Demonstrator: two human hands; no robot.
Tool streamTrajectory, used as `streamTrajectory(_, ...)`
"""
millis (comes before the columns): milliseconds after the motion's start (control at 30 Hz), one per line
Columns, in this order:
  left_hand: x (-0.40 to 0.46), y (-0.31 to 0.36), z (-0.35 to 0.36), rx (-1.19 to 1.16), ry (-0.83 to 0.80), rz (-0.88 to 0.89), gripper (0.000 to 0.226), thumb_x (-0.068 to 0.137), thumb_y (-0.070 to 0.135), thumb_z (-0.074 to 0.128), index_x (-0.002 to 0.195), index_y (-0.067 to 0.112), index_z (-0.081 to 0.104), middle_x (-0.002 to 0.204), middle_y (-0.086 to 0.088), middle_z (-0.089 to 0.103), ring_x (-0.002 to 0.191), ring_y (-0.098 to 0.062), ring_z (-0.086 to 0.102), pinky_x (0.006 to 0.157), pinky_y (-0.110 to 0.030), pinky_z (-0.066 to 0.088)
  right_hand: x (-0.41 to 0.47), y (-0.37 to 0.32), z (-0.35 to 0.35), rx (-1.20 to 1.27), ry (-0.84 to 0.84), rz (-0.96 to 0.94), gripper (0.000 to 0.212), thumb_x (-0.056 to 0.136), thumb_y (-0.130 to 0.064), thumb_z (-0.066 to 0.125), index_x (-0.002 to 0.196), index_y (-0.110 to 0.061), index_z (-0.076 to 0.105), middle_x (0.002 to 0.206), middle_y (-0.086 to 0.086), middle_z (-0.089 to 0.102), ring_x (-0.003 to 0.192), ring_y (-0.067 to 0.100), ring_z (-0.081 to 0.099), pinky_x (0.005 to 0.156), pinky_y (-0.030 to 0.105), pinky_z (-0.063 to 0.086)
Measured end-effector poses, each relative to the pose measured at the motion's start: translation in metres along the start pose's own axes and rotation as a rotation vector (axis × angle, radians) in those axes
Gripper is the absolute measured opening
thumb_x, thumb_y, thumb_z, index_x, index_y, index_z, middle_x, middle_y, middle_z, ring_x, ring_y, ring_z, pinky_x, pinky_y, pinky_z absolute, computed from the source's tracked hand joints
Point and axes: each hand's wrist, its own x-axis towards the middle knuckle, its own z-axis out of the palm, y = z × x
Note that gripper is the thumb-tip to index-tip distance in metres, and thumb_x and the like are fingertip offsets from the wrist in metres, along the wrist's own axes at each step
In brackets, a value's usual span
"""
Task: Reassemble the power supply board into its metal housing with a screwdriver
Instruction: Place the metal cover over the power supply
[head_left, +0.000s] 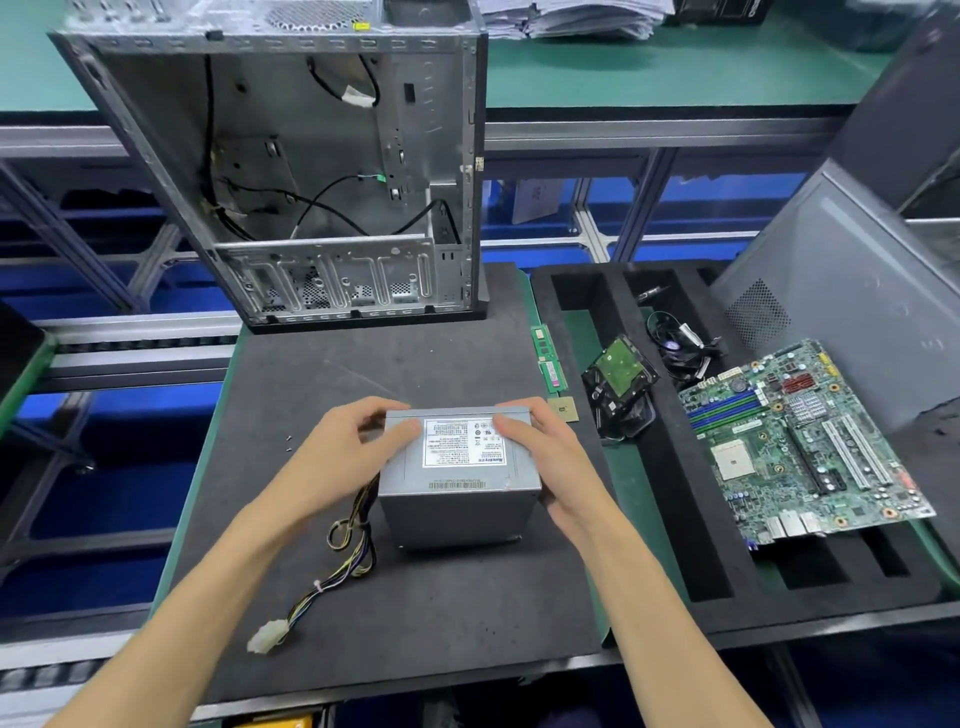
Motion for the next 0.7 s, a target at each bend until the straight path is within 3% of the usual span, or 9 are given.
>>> streamTrajectory(100,-0.006,0.019,0.007,0.431,-0.093,0.212,0.105,0.066,0.087,0.058,0.151,0.028,0.040,0.150,0.011,0.043,0.142,-0.010,0.034,0.122,-0.033,0.022,0.002,-0.001,0.000,0.006,0.007,-0.018,0.014,0.095,-0.019,0.071,0.106,-0.012,0.066,0.101,0.007,0.075,0.090,0.016,0.073,0.065,0.024,0.055)
streamTrajectory(167,-0.007,0.026,0.019,0.701,-0.173,0.375,0.128,0.057,0.095,0.047,0.159,0.023,0.019,0.158,0.006,0.027,0.150,-0.014,0.014,0.124,-0.032,0.001,0.003,-0.002,0.000,0.005,0.011,-0.019,0.017,0.095,-0.019,0.072,0.109,-0.011,0.067,0.101,0.006,0.074,0.090,0.017,0.073,0.066,0.024,0.055)
streamTrajectory(233,-0.002,0.027,0.032,0.889,-0.197,0.447,0.130,0.061,0.092,0.051,0.159,0.017,0.012,0.153,0.001,0.027,0.146,-0.019,0.019,0.123,-0.032,0.005,0.003,-0.002,0.001,-0.001,0.017,-0.011,0.020,0.095,-0.019,0.072,0.111,-0.010,0.066,0.100,0.006,0.074,0.090,0.017,0.073,0.068,0.025,0.055)
streamTrajectory(300,0.006,0.029,0.042,0.971,-0.129,0.469,0.119,0.064,0.085,0.059,0.155,0.018,0.020,0.139,0.002,0.036,0.132,-0.020,0.035,0.115,-0.035,0.023,0.004,-0.002,0.001,-0.021,0.026,-0.006,0.020,0.094,-0.020,0.073,0.111,-0.010,0.066,0.101,0.007,0.074,0.091,0.018,0.072,0.071,0.028,0.055)
streamTrajectory(433,0.015,0.028,0.043,0.883,-0.067,0.484,0.107,0.054,0.087,0.063,0.139,0.026,0.041,0.117,0.010,0.041,0.107,-0.015,0.042,0.097,-0.034,0.035,0.006,0.001,-0.002,-0.083,0.026,-0.011,0.023,0.093,-0.027,0.075,0.109,-0.011,0.068,0.105,0.011,0.076,0.096,0.019,0.073,0.075,0.029,0.055)
streamTrajectory(500,0.014,0.023,0.043,0.878,-0.040,0.532,0.106,0.051,0.089,0.060,0.135,0.025,0.047,0.112,0.010,0.043,0.103,-0.015,0.043,0.093,-0.035,0.036,0.009,0.003,-0.005,-0.105,0.027,0.003,0.037,0.093,-0.042,0.070,0.111,-0.011,0.069,0.113,0.014,0.075,0.101,0.020,0.071,0.084,0.033,0.053)
streamTrajectory(567,0.013,0.021,0.044,0.869,-0.005,0.561,0.105,0.050,0.088,0.061,0.132,0.023,0.050,0.110,0.010,0.044,0.100,-0.016,0.044,0.091,-0.036,0.037,0.010,0.008,-0.011,-0.036,0.077,0.024,0.052,0.101,-0.056,0.054,0.118,-0.011,0.071,0.119,0.013,0.074,0.112,0.023,0.068,0.099,0.037,0.049)
streamTrajectory(633,0.014,0.022,0.041,0.837,0.015,0.529,0.105,0.051,0.087,0.065,0.133,0.022,0.051,0.108,0.010,0.043,0.100,-0.017,0.044,0.092,-0.036,0.037,0.011,0.019,-0.025,0.107,0.148,0.034,0.061,0.105,-0.058,0.037,0.125,-0.009,0.069,0.126,0.012,0.072,0.126,0.025,0.062,0.115,0.041,0.042)
streamTrajectory(700,0.018,0.025,0.032,0.766,0.029,0.433,0.106,0.051,0.086,0.069,0.134,0.023,0.049,0.107,0.010,0.042,0.100,-0.015,0.043,0.095,-0.036,0.038,0.006,0.031,-0.040,0.184,0.191,0.042,0.065,0.103,-0.062,0.033,0.129,-0.013,0.067,0.127,0.007,0.072,0.130,0.020,0.059,0.122,0.043,0.034)
